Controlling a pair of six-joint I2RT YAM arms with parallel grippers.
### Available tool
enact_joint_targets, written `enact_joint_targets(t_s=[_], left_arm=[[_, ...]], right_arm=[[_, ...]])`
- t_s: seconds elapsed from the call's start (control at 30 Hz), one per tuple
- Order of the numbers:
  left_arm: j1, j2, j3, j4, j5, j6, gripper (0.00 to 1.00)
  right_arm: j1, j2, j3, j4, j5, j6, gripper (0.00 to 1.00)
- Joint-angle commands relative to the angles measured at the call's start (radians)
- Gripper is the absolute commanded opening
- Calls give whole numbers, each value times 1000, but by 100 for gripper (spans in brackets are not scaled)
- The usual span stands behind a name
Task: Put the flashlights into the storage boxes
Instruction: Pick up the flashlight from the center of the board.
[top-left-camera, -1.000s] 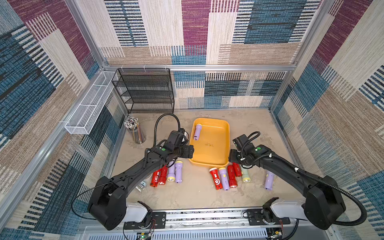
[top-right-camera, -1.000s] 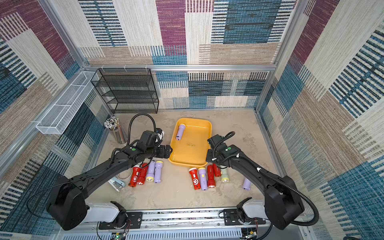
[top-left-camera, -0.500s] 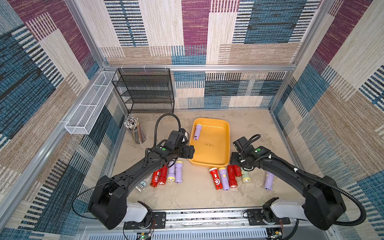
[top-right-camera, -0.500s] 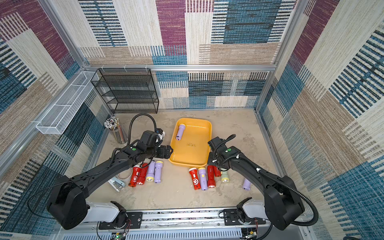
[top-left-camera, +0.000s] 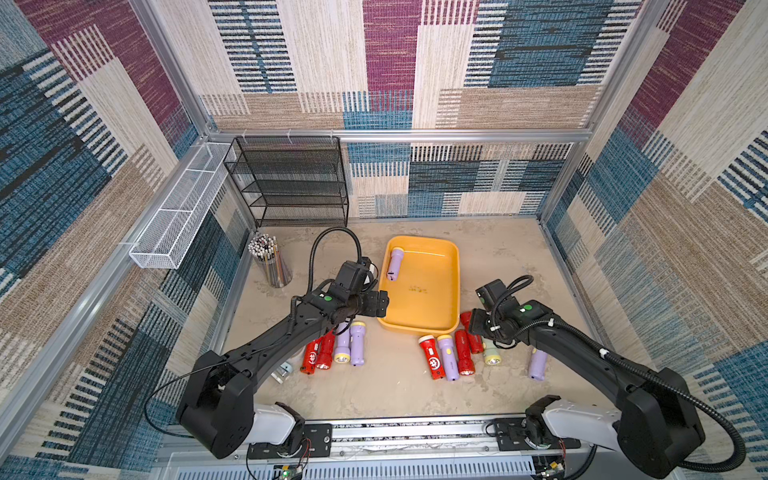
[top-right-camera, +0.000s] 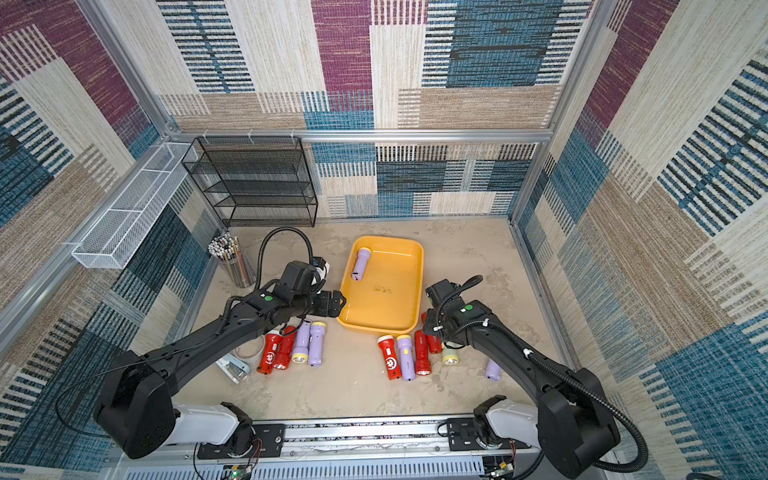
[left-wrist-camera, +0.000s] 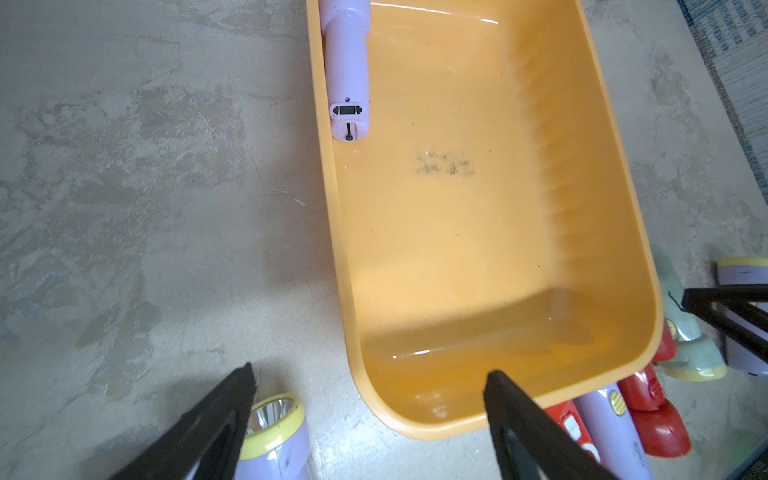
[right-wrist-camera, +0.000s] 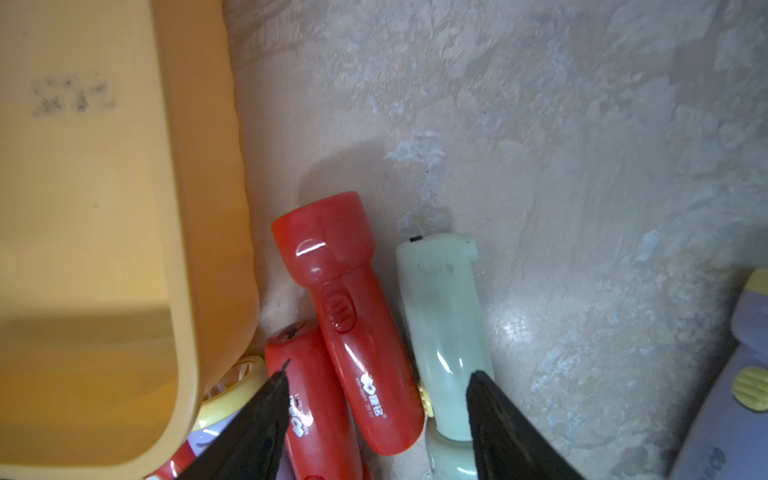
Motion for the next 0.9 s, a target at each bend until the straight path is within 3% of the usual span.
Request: enact_joint_targets(t_s=[0.0, 0.87], left_arm=[[1, 1, 4, 1, -12, 33, 90], [2, 51, 26, 3, -49, 4, 91]], right_arm=[[-8, -9, -1, 11, 0, -16, 70], [-53, -40, 8, 21, -34, -83, 71]])
